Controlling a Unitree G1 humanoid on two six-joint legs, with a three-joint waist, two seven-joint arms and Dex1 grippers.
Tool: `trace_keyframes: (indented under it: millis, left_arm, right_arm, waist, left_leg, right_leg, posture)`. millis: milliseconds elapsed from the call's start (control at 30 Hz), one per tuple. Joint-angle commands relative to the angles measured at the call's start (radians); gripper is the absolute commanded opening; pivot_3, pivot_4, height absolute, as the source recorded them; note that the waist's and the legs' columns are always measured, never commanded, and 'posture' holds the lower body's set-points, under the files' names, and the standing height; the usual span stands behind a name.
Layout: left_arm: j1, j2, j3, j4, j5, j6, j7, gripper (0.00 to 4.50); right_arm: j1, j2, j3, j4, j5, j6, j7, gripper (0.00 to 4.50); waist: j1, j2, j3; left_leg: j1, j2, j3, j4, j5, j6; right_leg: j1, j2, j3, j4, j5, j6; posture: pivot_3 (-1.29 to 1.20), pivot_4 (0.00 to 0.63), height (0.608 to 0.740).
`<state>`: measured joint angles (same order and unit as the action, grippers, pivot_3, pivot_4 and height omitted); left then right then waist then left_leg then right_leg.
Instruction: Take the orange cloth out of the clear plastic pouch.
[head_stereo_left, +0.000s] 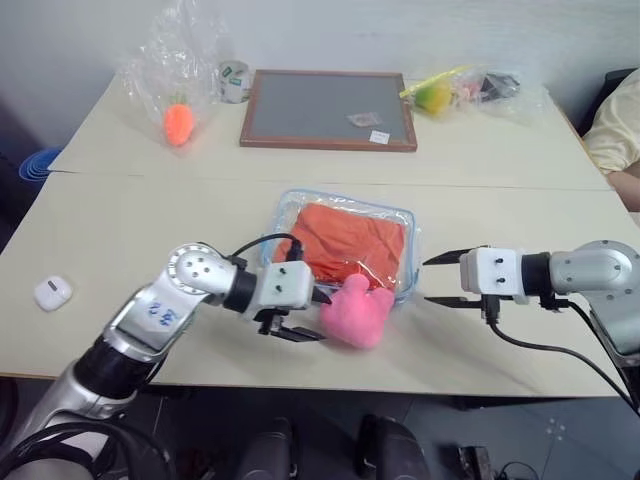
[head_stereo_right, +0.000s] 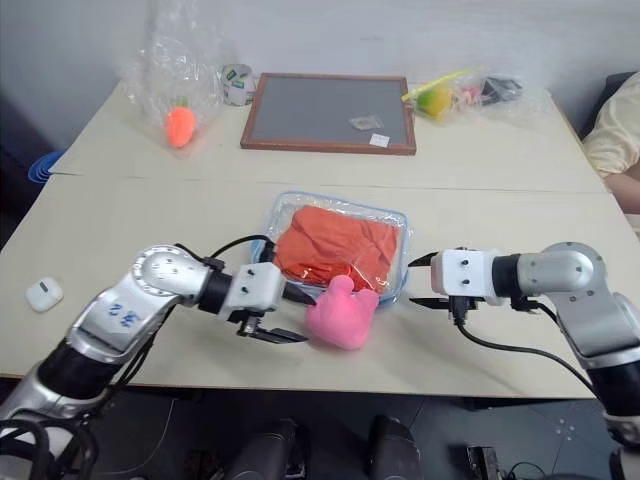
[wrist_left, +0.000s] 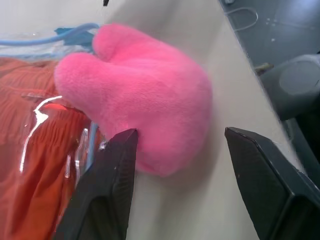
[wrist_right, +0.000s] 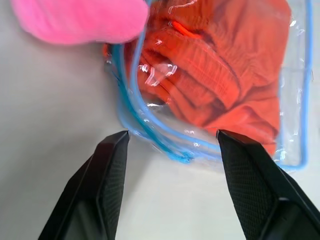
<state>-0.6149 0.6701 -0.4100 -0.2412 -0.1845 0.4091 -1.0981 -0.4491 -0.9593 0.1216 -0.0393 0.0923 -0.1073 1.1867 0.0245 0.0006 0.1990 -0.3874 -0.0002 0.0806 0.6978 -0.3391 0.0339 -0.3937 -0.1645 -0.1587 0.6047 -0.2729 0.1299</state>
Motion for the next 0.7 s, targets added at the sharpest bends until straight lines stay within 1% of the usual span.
trace_keyframes:
  millis: [33, 133, 233, 367, 400, 467, 567, 600, 700]
  left_arm:
    - [-0.025, -0.050, -0.017, 0.036, 0.038, -0.042, 0.014, 2.94]
    - [-0.032, -0.072, -0.032, 0.054, 0.065, -0.069, -0.003, 2.94]
    - [-0.035, -0.077, -0.041, 0.071, 0.090, -0.081, -0.011, 2.94]
    - [-0.030, -0.075, -0.022, 0.071, 0.078, -0.076, -0.031, 2.06]
    - [-0.027, -0.066, -0.020, 0.068, 0.085, -0.079, -0.033, 1.67]
    - [-0.015, -0.044, -0.010, 0.059, 0.097, -0.090, -0.034, 1.06]
    - [0.004, -0.028, 0.011, 0.041, 0.087, -0.083, -0.032, 0.15]
    - [0.021, -0.012, 0.028, 0.021, 0.079, -0.074, -0.032, 0.00]
    - [0.113, 0.063, 0.121, -0.056, 0.081, -0.017, 0.015, 0.00]
  right_arm:
    - [-0.035, 0.031, 0.039, 0.053, -0.050, -0.107, 0.010, 2.90]
    - [-0.063, 0.071, 0.064, 0.086, -0.059, -0.119, 0.010, 2.90]
    - [-0.085, 0.098, 0.086, 0.125, -0.080, -0.151, 0.014, 2.29]
    - [-0.106, 0.108, 0.089, 0.148, -0.070, -0.156, 0.028, 0.95]
    - [-0.111, 0.108, 0.089, 0.152, -0.068, -0.161, 0.034, 0.53]
    - [-0.116, 0.106, 0.089, 0.157, -0.066, -0.166, 0.045, 0.00]
    - [-0.117, 0.103, 0.090, 0.164, -0.068, -0.179, 0.056, 0.00]
    - [-0.118, 0.101, 0.090, 0.166, -0.069, -0.187, 0.061, 0.00]
    - [-0.132, 0.097, 0.083, 0.191, -0.089, -0.221, 0.049, 0.00]
  waist:
    - [-0.001, 0.000, 0.000]
    - [-0.001, 0.000, 0.000]
    - [0.000, 0.000, 0.000]
    - [0.001, 0.000, 0.000]
    - [0.000, 0.000, 0.000]
    - [-0.001, 0.000, 0.000]
    - [-0.002, 0.000, 0.000]
    - [-0.002, 0.000, 0.000]
    - [-0.003, 0.000, 0.000]
  left_leg:
    - [0.000, 0.000, 0.000, 0.000, 0.000, 0.000]
    - [0.000, 0.000, 0.000, 0.000, 0.000, 0.000]
    - [0.000, 0.001, -0.001, 0.000, 0.000, 0.000]
    - [0.000, 0.002, -0.003, 0.000, 0.000, 0.000]
    - [0.000, 0.002, -0.003, 0.001, 0.000, 0.000]
    - [0.000, 0.002, -0.003, 0.000, 0.000, 0.000]
    - [0.000, 0.003, -0.004, 0.000, 0.000, 0.000]
    - [0.000, 0.003, -0.004, 0.000, 0.000, 0.000]
    - [0.000, 0.005, -0.004, 0.000, 0.000, 0.000]
  right_leg:
    - [0.000, 0.000, 0.000, 0.000, 0.000, 0.000]
    - [0.000, 0.000, 0.000, 0.000, 0.000, 0.000]
    - [0.000, 0.000, 0.000, 0.000, 0.000, 0.000]
    - [0.000, 0.000, 0.000, 0.000, 0.000, 0.000]
    - [0.000, 0.000, 0.000, 0.000, 0.000, 0.000]
    - [0.000, 0.000, 0.000, 0.000, 0.000, 0.000]
    - [0.000, 0.000, 0.000, 0.000, 0.000, 0.000]
    - [0.000, 0.000, 0.000, 0.000, 0.000, 0.000]
    - [0.000, 0.000, 0.000, 0.000, 0.000, 0.000]
  posture:
    - [0.00, 0.150, 0.740]
    - [0.00, 0.150, 0.740]
    - [0.00, 0.150, 0.740]
    - [0.00, 0.150, 0.740]
    - [0.00, 0.150, 0.740]
    - [0.00, 0.150, 0.740]
    - [0.00, 0.150, 0.740]
    - [0.00, 0.150, 0.740]
    - [0.00, 0.150, 0.740]
